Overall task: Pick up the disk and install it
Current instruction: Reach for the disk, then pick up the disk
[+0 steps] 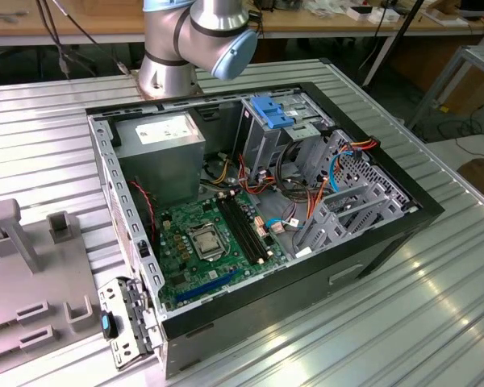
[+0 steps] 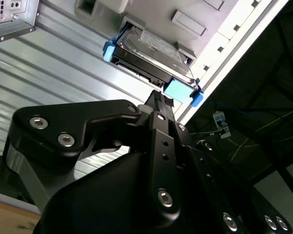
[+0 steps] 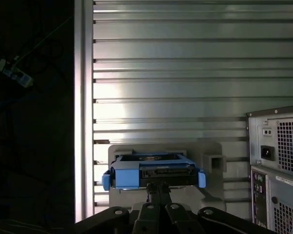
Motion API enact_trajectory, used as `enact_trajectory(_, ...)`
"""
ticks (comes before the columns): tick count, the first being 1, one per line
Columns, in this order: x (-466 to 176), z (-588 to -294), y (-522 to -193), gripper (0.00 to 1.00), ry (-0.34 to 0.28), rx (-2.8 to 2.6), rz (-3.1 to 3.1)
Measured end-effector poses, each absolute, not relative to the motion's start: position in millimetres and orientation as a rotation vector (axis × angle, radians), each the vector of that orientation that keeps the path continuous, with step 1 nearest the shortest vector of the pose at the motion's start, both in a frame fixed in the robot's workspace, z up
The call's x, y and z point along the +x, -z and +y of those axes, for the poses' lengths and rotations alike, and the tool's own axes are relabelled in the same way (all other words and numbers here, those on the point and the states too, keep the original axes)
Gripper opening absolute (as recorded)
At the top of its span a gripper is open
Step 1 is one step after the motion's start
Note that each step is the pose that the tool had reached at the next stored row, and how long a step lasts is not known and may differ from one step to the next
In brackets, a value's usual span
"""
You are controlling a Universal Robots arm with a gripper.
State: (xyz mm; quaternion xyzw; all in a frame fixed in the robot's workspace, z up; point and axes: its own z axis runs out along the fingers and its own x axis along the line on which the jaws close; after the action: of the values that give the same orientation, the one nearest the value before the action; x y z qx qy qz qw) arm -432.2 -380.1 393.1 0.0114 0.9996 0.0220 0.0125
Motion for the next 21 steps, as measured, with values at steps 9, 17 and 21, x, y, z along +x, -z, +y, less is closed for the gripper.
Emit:
enact_trajectory(9, -433.3, -380.1, -393.1, 0.11, -0.069, 0.034, 3.116)
enact_trajectory(17, -434.6, -380.1, -393.1, 0.11, -0.070, -0.085, 3.116)
enact_trajectory(21, -435.5, -380.1, -393.1, 0.11, -0.071, -0.191, 3.113)
